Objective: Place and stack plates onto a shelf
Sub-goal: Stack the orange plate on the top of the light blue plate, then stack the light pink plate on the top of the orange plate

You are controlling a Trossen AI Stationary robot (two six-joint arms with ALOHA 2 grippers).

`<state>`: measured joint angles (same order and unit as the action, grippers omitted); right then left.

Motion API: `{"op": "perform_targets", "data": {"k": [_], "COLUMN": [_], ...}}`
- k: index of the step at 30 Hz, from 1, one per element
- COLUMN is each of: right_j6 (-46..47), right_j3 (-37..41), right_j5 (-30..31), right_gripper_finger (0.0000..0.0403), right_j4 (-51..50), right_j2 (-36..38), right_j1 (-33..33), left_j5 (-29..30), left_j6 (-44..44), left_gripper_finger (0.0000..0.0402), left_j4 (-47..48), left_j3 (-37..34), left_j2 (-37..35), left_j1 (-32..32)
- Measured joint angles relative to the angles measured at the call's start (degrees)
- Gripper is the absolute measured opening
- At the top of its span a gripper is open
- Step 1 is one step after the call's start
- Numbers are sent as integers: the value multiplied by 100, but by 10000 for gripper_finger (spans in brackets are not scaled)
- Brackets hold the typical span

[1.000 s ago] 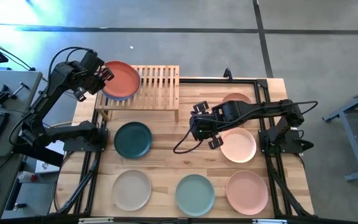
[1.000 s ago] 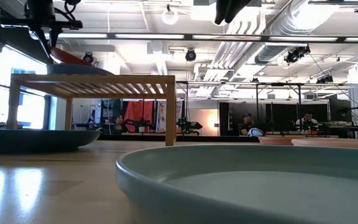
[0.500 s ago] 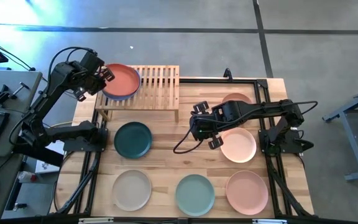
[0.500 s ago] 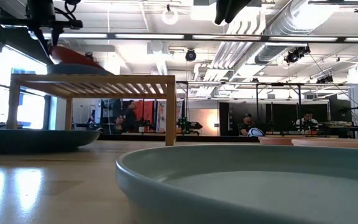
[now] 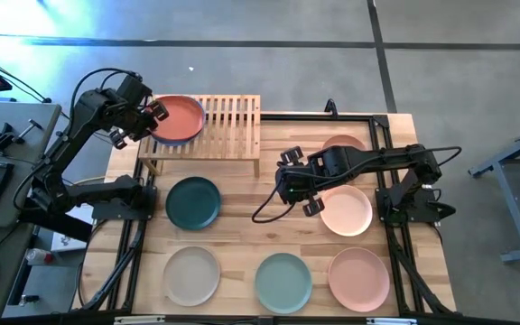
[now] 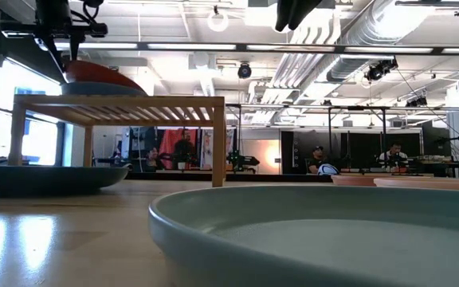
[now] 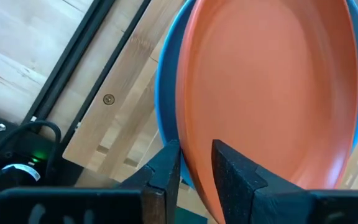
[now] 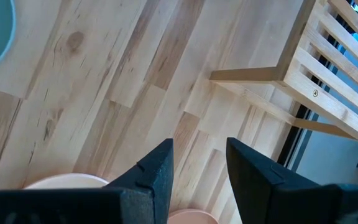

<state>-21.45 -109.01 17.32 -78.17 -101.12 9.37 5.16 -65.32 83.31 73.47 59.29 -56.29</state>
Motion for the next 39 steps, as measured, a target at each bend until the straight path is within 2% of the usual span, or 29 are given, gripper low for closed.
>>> {"op": "perform_targets", "data": {"k": [11, 21, 24, 28, 32, 35, 39], "right_j6": [0, 0, 0, 99, 262, 503, 1145], "right_j3": [0, 0, 0, 0, 0, 0, 0], "right_j5": [-10, -22, -22, -124, -253, -279, -333], "right_gripper_finger": [124, 124, 124, 124, 124, 124, 124], "right_j4": [2, 32, 42, 39, 29, 7, -27], "right_j2": [-2, -2, -2, -1, -2, -2, -2], "right_j1": [0, 0, 0, -2, -2, -6, -112], "left_j5": [-165, -122, -118, -594, -1266, -1693, -1819], "left_j6": [28, 120, 407, 1229, 2112, 2433, 2780], "left_gripper_finger": [84, 83, 83, 83, 83, 83, 83], "left_j4": [548, 515, 318, -128, -89, -78, -78], "left_j3": [0, 0, 0, 0, 0, 0, 0], "left_j2": [-59, -53, -42, -44, -48, -46, -46], "left_j1": [0, 0, 0, 0, 78, 354, 864]}}
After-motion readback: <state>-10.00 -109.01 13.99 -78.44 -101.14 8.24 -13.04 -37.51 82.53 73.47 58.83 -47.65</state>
